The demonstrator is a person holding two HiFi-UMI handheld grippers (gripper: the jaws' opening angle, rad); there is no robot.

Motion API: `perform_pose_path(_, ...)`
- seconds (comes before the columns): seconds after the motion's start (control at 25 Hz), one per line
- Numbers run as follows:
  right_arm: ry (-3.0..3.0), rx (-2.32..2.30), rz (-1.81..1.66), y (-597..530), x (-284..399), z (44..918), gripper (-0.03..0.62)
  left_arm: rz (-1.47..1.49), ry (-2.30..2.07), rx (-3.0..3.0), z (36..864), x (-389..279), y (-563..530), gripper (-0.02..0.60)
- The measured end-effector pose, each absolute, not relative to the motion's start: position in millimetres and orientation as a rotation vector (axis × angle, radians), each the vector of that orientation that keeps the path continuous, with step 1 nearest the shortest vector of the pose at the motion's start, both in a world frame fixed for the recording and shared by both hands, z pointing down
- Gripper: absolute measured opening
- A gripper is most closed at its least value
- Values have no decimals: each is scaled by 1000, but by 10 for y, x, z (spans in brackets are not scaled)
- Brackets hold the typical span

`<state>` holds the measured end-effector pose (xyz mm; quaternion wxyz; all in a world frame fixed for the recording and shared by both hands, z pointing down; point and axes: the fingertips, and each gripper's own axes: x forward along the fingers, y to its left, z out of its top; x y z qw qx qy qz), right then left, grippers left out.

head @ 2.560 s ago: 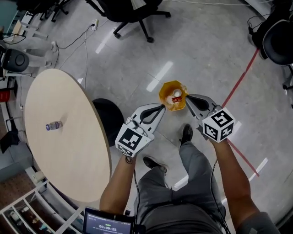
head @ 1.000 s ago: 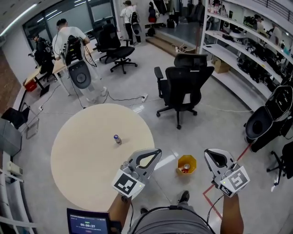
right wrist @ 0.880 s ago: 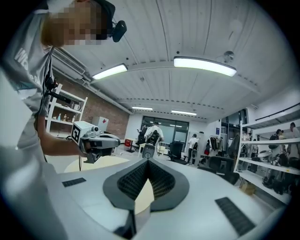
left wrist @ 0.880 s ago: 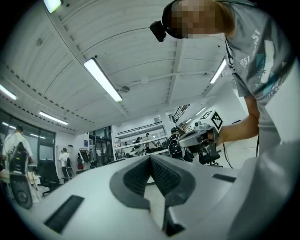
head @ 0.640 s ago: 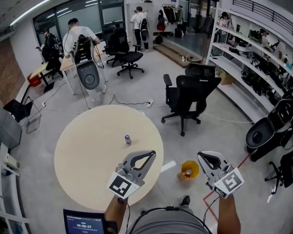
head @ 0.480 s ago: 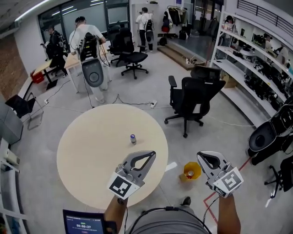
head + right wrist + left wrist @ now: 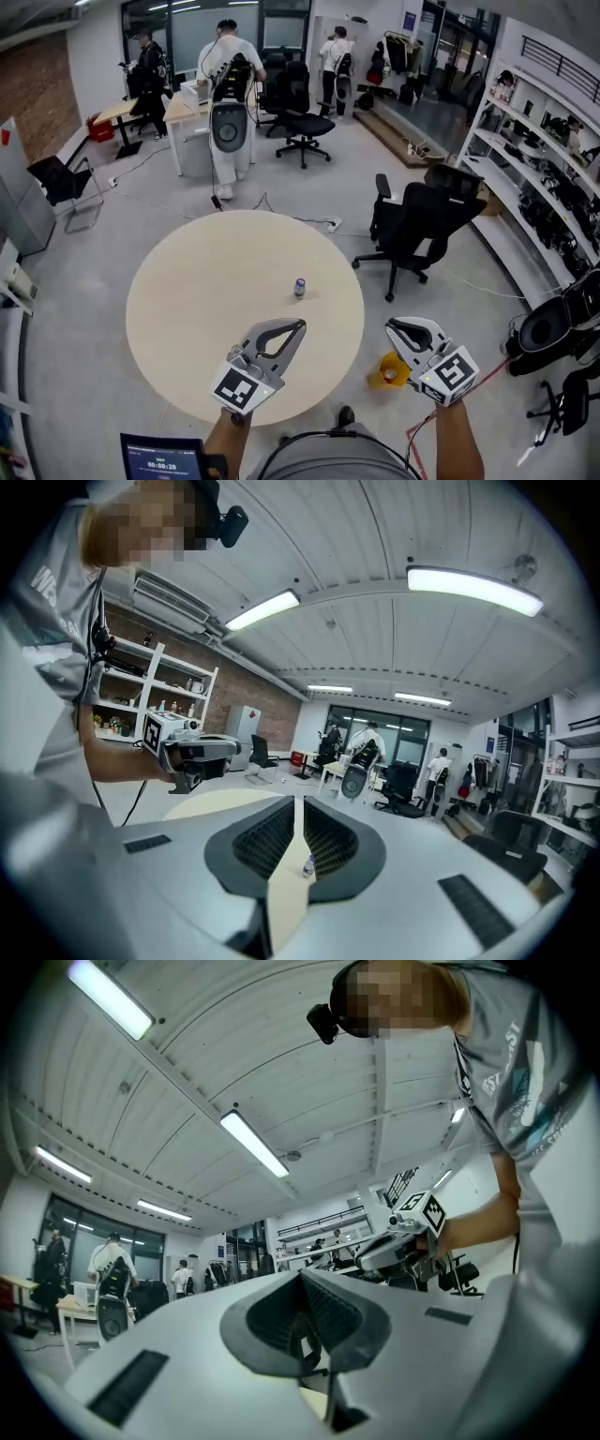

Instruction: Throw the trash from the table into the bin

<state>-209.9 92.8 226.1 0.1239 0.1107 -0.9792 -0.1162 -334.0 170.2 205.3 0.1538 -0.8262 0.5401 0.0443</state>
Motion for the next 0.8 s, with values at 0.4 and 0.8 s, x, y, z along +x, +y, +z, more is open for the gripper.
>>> perform_pose_path(0.4,-2776,71,-178,443,-3255,3035,231,-31,1758,-2313,2465,-4089,1612,41)
perform_pose_path(0.8,-2604,-99,-35,-656,-4469,4231,325,-27,2047,-2299,2990,-4819,848,41)
